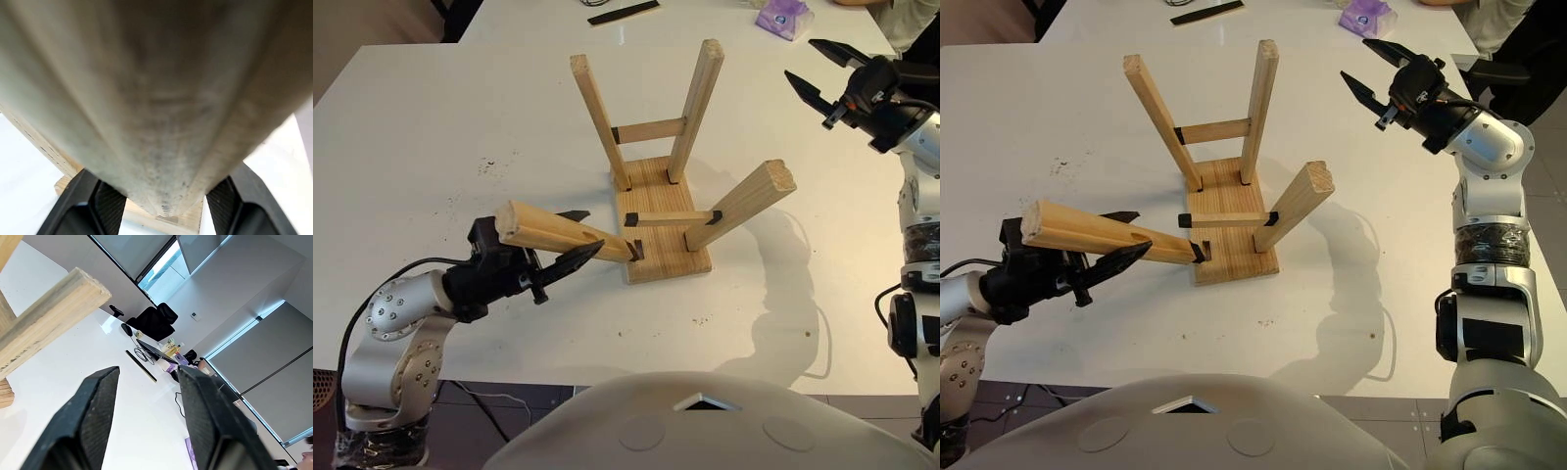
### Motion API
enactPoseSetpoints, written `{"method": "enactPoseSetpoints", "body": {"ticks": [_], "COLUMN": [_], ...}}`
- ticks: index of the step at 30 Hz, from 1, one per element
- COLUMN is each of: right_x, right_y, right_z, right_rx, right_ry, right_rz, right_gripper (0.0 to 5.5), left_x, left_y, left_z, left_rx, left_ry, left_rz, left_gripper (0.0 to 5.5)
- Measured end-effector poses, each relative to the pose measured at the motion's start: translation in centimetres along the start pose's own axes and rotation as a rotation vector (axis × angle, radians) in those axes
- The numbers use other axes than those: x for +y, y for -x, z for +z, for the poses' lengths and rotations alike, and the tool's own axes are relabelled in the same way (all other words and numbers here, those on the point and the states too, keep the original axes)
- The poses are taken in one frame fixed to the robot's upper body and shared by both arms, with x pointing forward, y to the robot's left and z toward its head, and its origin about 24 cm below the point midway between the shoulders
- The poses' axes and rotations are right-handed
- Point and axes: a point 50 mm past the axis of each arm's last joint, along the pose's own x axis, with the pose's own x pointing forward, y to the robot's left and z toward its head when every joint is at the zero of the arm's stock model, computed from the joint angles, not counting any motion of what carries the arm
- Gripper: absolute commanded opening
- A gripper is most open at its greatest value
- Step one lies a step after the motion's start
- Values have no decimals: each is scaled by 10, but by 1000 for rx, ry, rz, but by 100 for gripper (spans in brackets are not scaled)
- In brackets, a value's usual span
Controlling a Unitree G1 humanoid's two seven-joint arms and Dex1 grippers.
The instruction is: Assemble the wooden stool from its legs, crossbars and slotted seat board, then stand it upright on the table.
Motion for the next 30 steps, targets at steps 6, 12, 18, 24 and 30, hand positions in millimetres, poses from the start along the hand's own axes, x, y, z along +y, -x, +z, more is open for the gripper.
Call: {"method": "enactPoseSetpoints", "body": {"ticks": [6, 12, 18, 24, 30], "right_x": [2, 7, 20, 22, 22], "right_y": [-2, -3, -8, -9, -8], "right_z": [-2, -6, -13, -13, -13], "right_rx": [1, 17, 35, 29, 30], "right_ry": [2, 7, 9, 11, 12], "right_rz": [18, 43, 90, 83, 78], "right_gripper": [217, 217, 217, 217, 217], "left_x": [4, 19, 25, 26, 16], "left_y": [-4, -4, -21, -21, -19], "left_z": [-6, -7, -6, -4, -5], "left_rx": [7, 22, 14, 14, 17], "left_ry": [-110, -173, -159, -109, -105], "left_rz": [-28, -64, -118, -105, -130], "left_gripper": [204, 204, 204, 204, 204]}}
